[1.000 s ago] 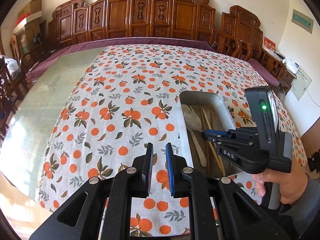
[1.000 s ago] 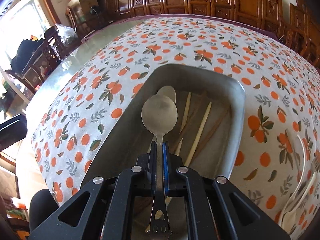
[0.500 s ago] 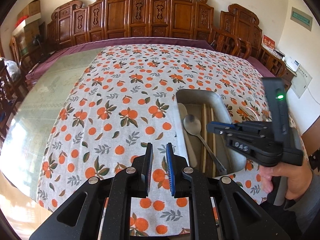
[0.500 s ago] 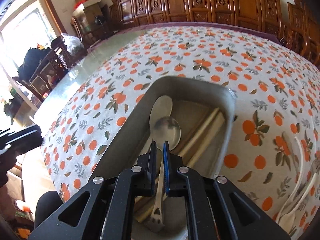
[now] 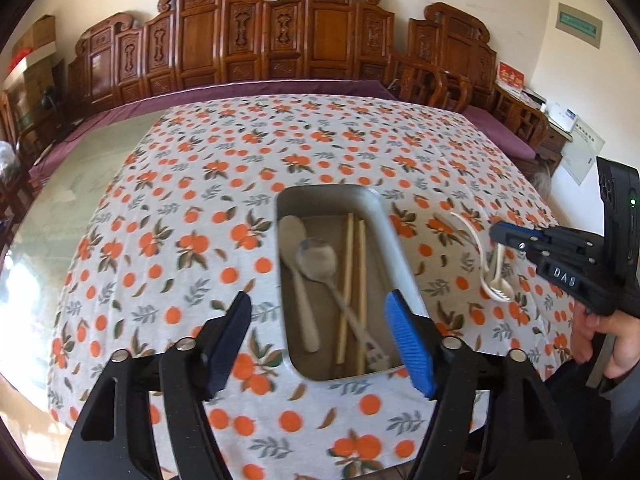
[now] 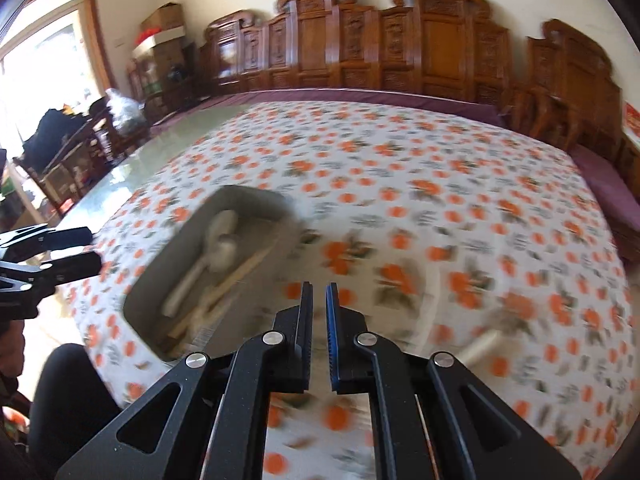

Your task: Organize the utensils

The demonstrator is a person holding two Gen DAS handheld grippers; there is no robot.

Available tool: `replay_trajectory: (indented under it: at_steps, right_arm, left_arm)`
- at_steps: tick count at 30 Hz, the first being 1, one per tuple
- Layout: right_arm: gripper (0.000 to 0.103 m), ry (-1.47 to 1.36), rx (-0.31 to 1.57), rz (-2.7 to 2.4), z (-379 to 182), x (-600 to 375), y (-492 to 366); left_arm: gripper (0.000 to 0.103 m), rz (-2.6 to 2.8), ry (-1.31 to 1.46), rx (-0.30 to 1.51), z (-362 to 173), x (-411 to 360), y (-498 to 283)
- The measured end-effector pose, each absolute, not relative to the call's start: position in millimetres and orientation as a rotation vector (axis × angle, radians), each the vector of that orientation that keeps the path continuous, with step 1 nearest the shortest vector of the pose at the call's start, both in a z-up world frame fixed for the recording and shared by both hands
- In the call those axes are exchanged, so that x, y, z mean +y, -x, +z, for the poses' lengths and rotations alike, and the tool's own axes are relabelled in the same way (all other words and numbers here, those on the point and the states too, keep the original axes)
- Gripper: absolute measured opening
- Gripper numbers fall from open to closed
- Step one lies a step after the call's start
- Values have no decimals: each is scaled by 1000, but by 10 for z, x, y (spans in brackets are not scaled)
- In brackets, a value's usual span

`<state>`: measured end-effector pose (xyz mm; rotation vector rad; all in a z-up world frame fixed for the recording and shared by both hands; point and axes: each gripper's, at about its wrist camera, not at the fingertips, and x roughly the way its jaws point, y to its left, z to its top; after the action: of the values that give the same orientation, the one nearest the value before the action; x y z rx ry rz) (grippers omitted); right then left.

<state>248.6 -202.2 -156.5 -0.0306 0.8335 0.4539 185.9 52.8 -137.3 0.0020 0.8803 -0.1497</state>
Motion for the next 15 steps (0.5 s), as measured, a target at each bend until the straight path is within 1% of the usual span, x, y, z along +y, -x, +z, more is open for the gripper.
replay_trajectory:
  at_steps: [3,6,8,10,12,13,15]
  right_arm:
    - [8,4,841,396,-1614,-2326,-2520]
    - [16,2,849,348,-1700,-2528,-2533]
    - [18,-11,861,333,-1789,-2618,-2527]
    - [25,-19,873,322,-1889,-2659,-2529]
    - [29,-32,887,317,-1996,-2665,-2530]
    - [34,-36,893,316,-2028,-2656,-2528]
    - [40,-46,909,316,-2112,-2639,-2517]
  left_arm:
    - [68,-174,-3,884,-1407,350,-1889]
    - [68,-196,-7,890,-1451,202,-1907]
    - [68,-208,-12,893,-1477,113,-1902]
    - [68,-218,-16,897,-1503,32,-1901]
    - [68,-224,-18,901,-1522,-25,-1896]
    - [68,-228,-22,903,-1532,-63,-1892]
    - [68,-234,-27,905,-1545,-112,-1882]
